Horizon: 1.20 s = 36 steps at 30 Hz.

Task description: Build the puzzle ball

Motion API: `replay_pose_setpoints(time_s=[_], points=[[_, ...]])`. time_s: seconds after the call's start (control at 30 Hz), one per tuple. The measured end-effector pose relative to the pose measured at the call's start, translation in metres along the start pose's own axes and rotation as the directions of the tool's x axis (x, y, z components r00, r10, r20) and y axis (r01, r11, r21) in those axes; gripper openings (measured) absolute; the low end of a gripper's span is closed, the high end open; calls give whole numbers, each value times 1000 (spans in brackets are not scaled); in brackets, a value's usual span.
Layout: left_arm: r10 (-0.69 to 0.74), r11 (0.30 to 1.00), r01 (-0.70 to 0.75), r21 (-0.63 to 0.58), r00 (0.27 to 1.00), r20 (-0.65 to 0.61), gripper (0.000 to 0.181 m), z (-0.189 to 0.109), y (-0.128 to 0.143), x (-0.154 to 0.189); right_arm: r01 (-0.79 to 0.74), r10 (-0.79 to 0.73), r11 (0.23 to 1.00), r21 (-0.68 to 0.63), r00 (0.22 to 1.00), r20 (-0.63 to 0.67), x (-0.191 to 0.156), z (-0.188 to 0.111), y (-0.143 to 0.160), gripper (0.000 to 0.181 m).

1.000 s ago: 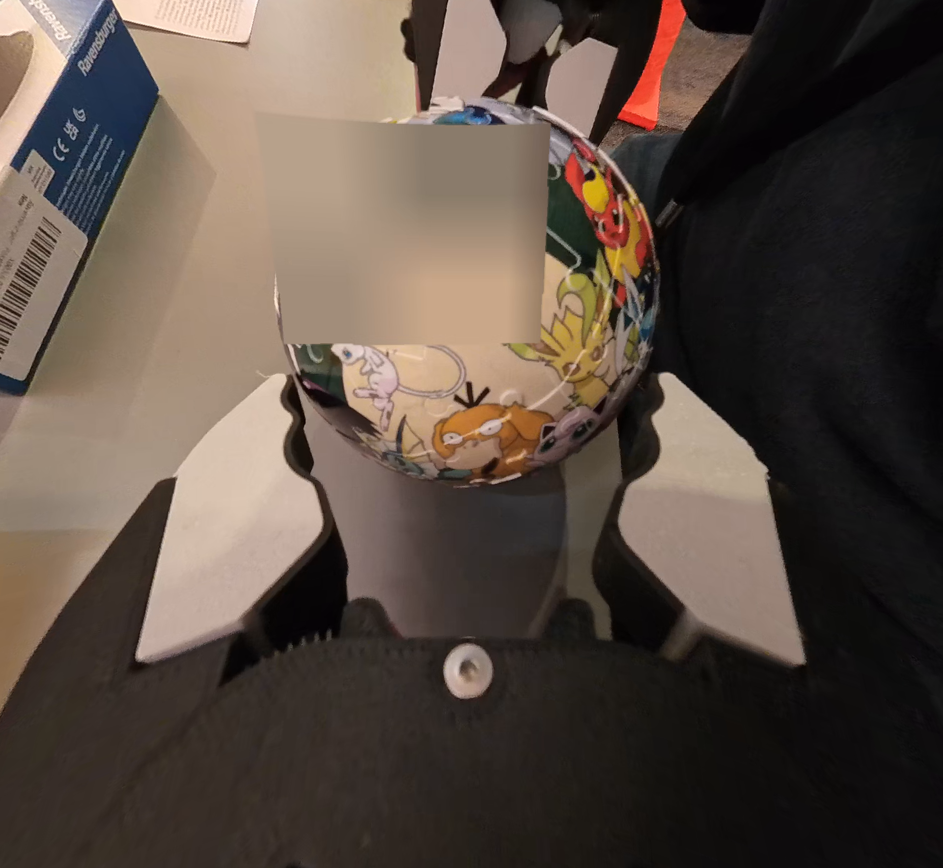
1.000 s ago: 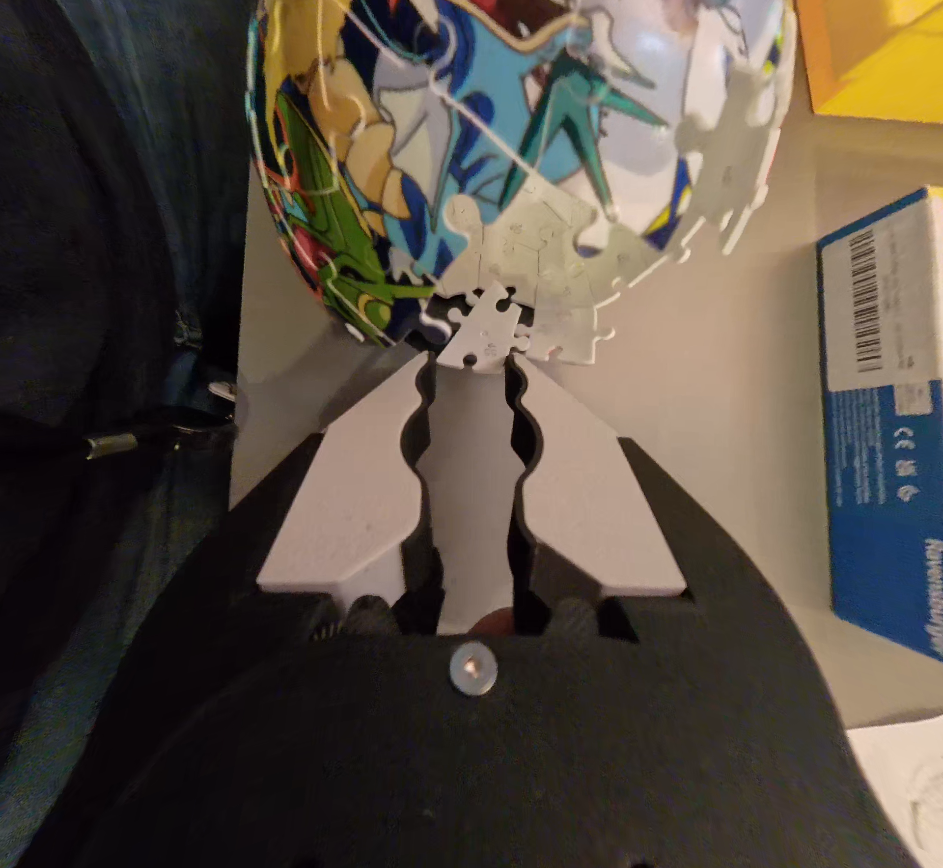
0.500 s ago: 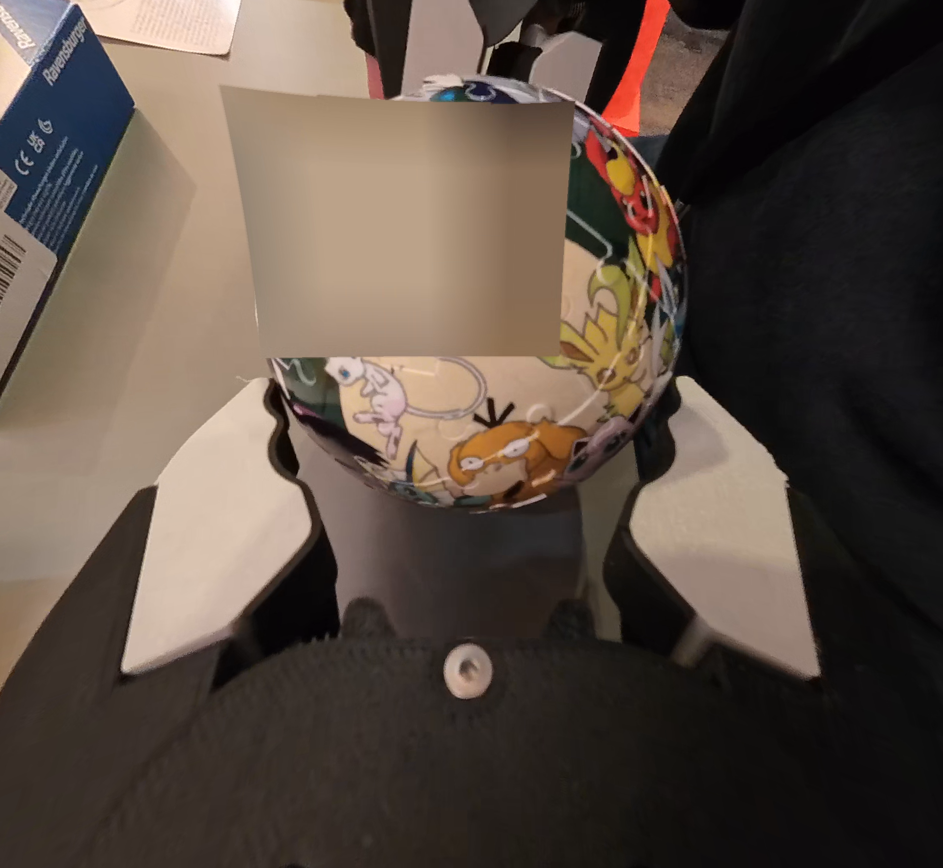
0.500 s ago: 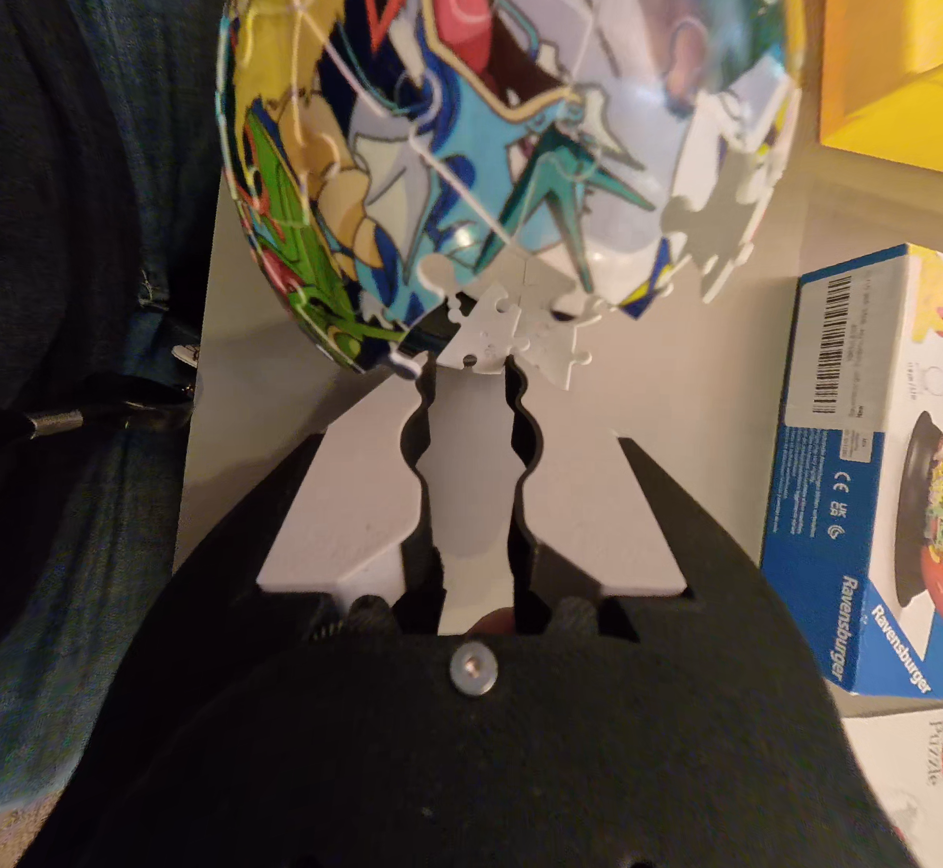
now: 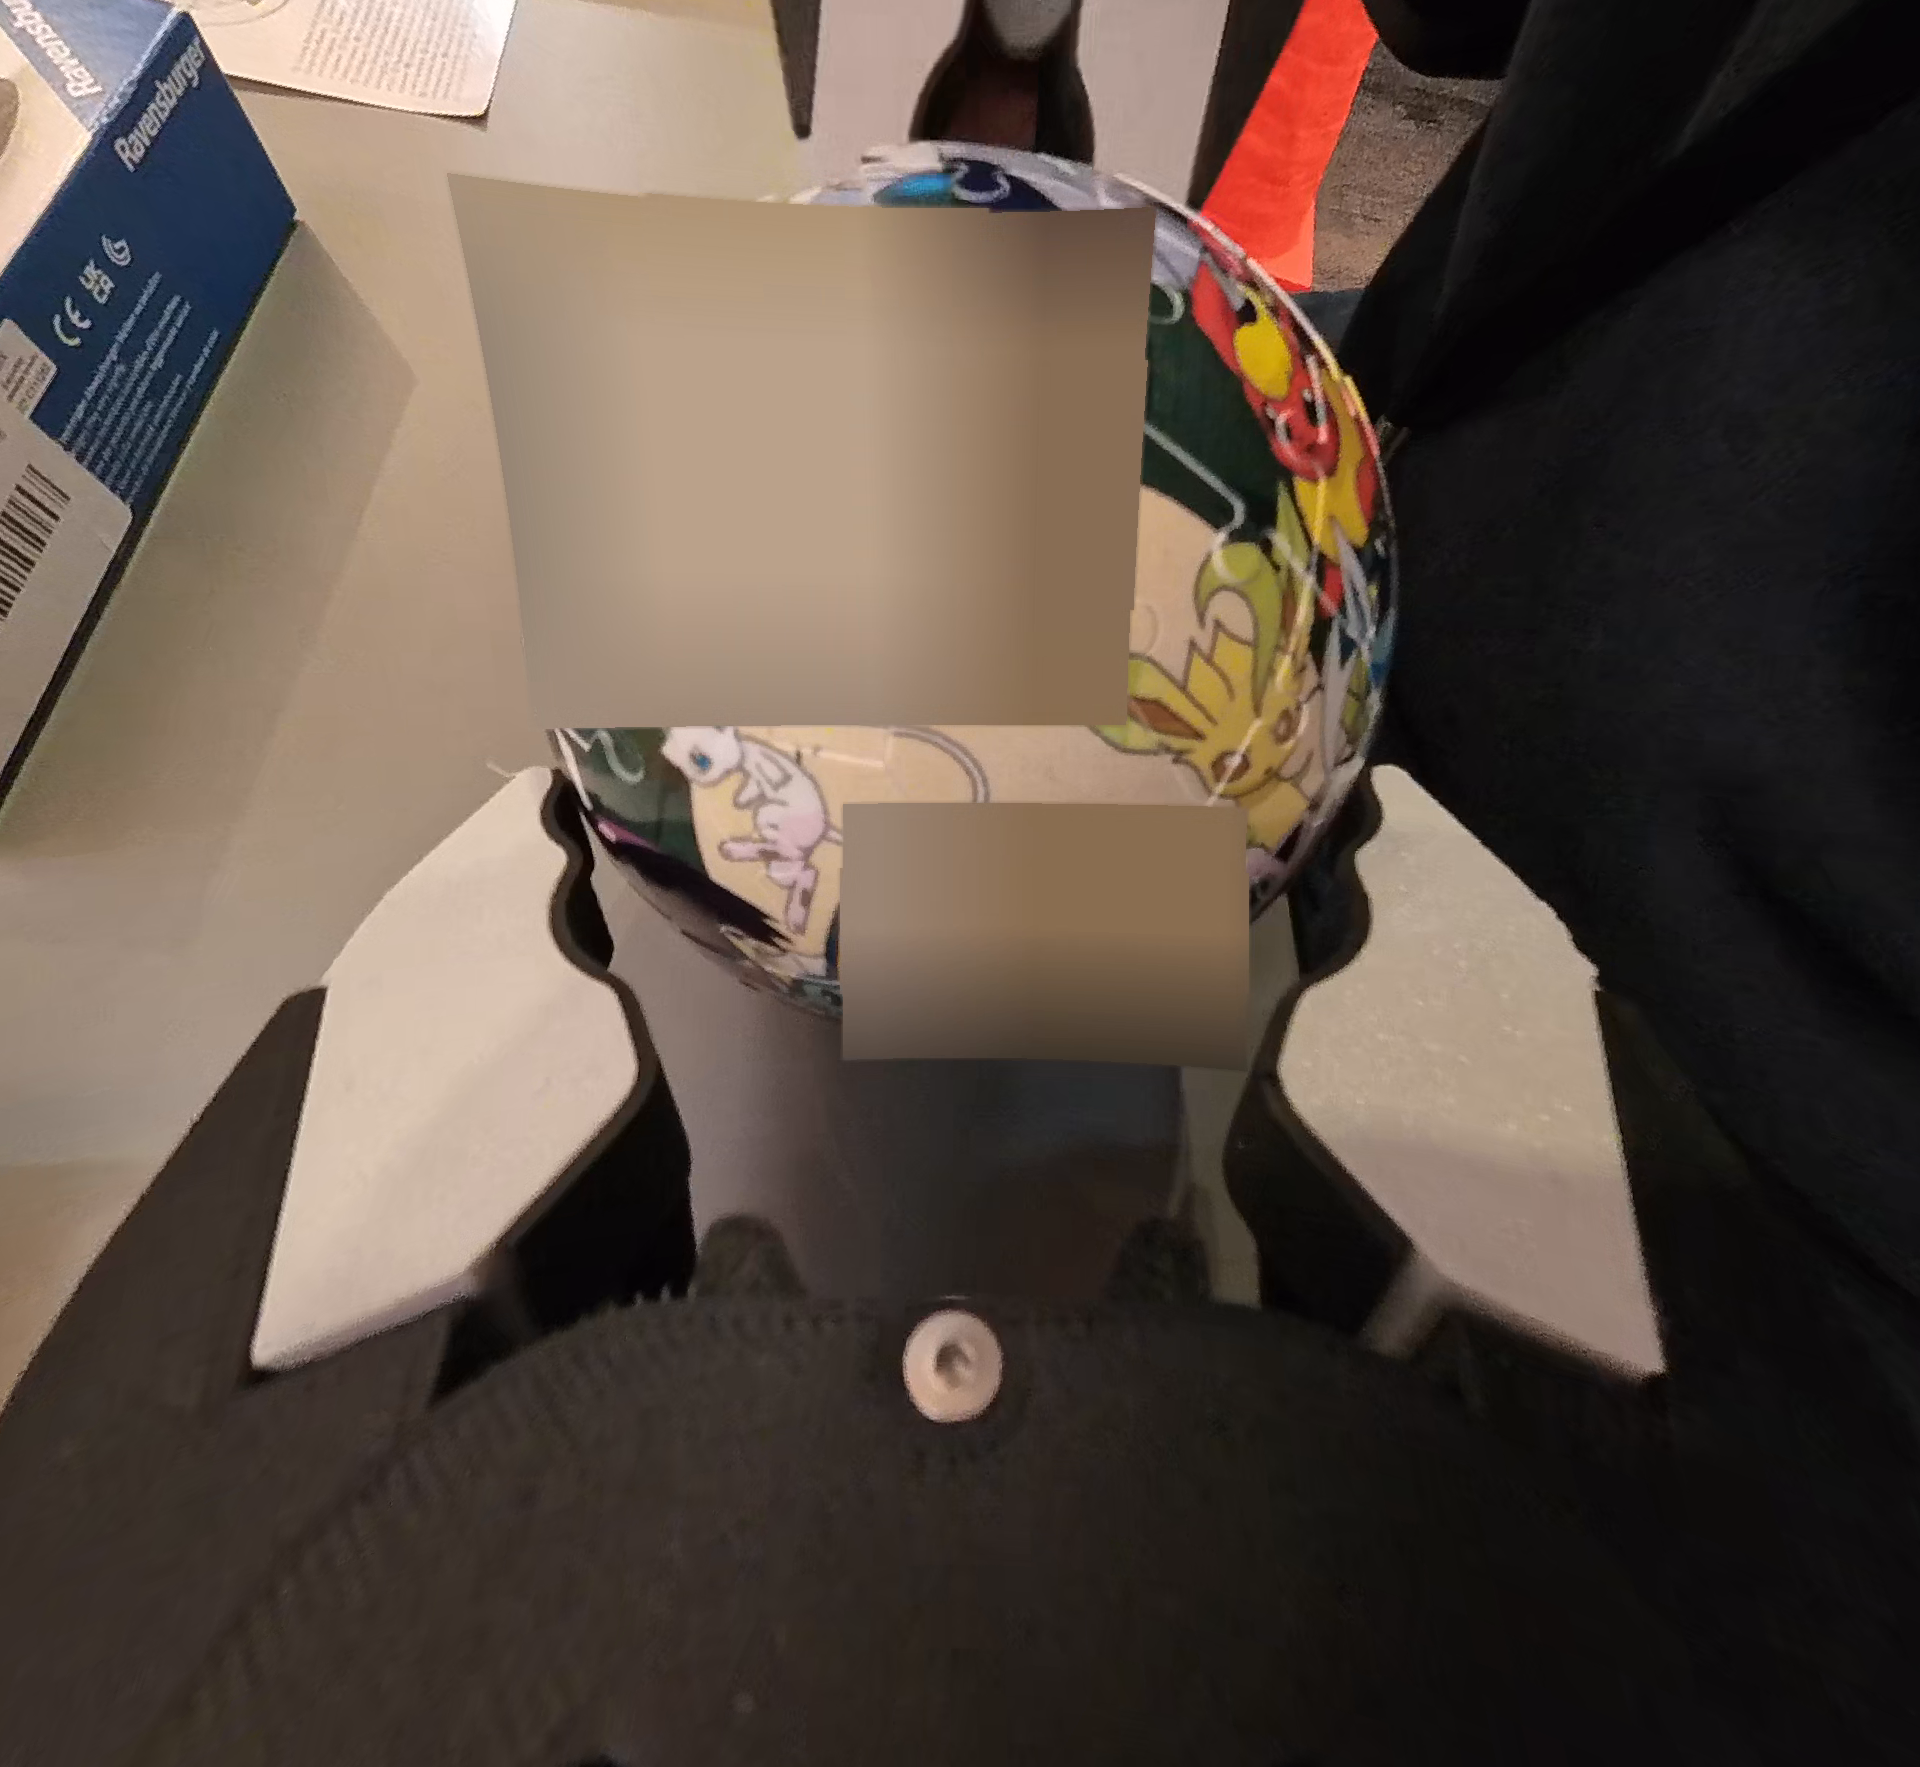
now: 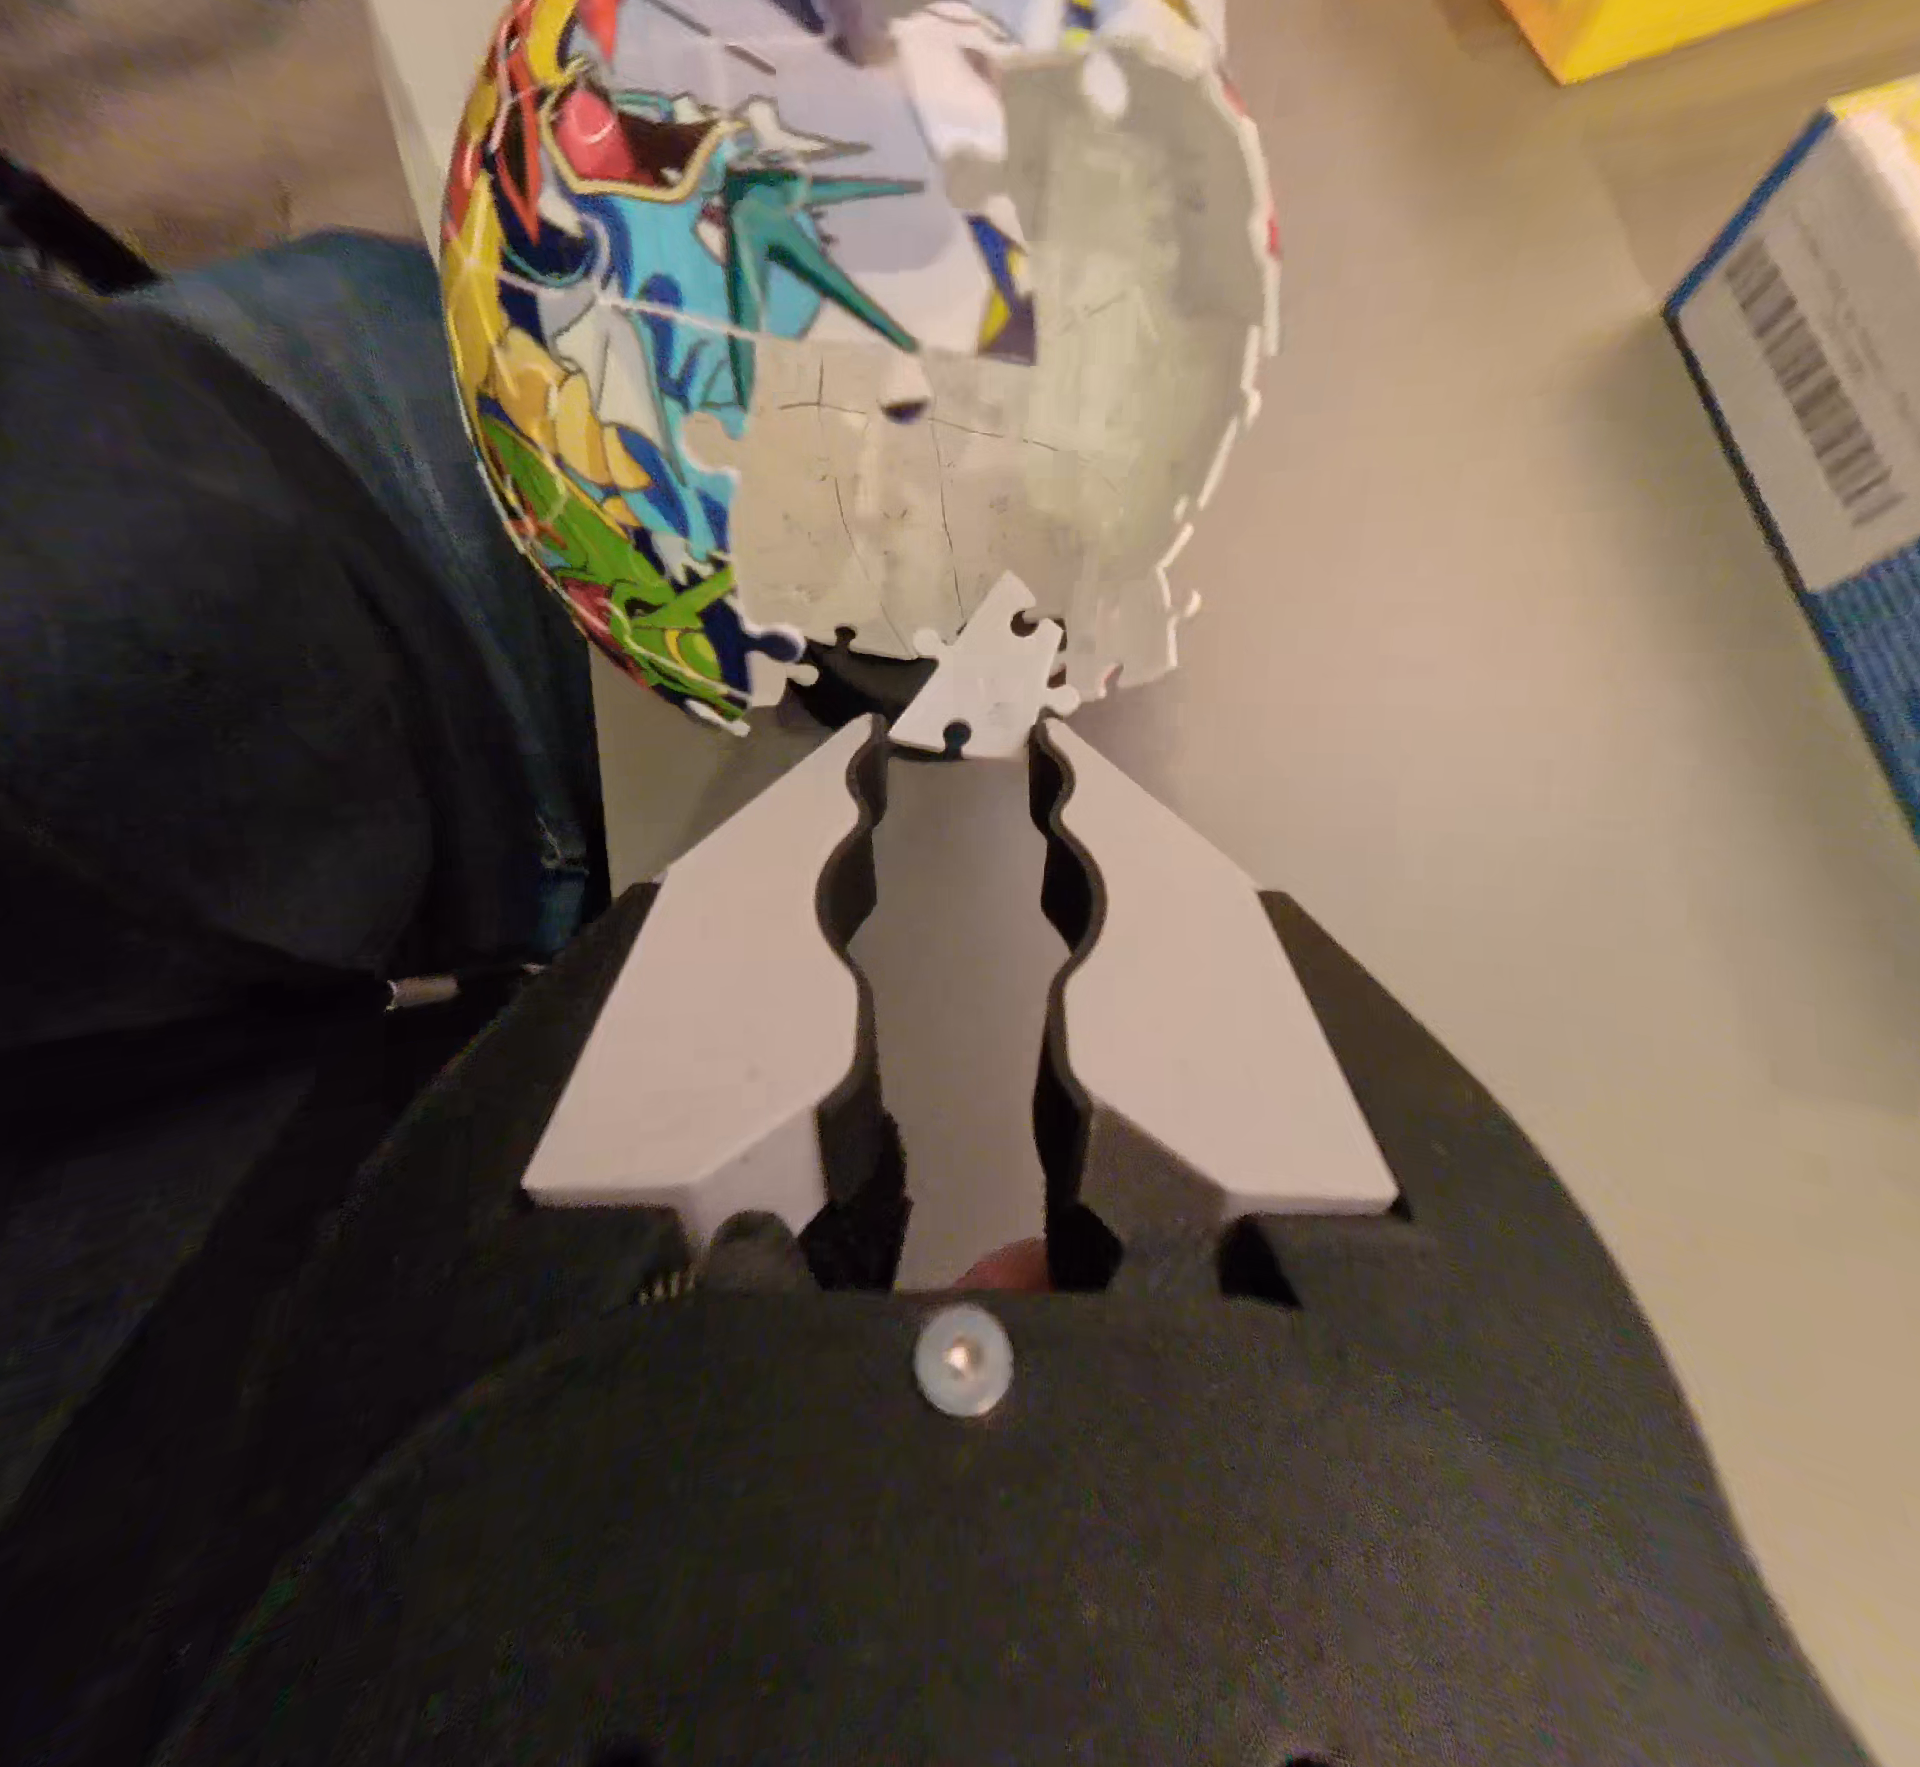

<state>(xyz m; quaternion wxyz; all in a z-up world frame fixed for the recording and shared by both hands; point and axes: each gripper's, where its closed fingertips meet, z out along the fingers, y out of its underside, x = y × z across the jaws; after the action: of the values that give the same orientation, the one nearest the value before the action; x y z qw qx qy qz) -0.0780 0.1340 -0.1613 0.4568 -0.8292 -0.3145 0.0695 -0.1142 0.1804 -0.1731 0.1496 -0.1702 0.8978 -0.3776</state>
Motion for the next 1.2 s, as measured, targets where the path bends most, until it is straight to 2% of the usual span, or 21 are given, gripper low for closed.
replay_pose_setpoints(time_s=[0.13,0.37,0.5,0.63,0.87,1.2], points=[[-4,1000,4,0,1000,8,131,-2,0,0,-144,144,988,59,990,5,0,-3,2,25],[-22,1000,22,-11,1000,16,130,-7,-2,2,-171,169,982,81,985,22,-6,-2,4,25],[-22,999,22,-32,1000,14,130,-11,-2,2,-62,58,995,78,997,52,-9,1,3,25],[-14,998,14,-67,1000,1,129,-14,-1,3,124,-127,991,40,989,81,-11,8,3,25],[6,994,-8,-108,1000,-25,129,-16,-1,4,420,-417,907,5,898,143,-14,20,8,25],[13,991,-19,-131,999,-50,130,-16,0,5,548,-544,837,18,827,143,-15,31,12,25]])
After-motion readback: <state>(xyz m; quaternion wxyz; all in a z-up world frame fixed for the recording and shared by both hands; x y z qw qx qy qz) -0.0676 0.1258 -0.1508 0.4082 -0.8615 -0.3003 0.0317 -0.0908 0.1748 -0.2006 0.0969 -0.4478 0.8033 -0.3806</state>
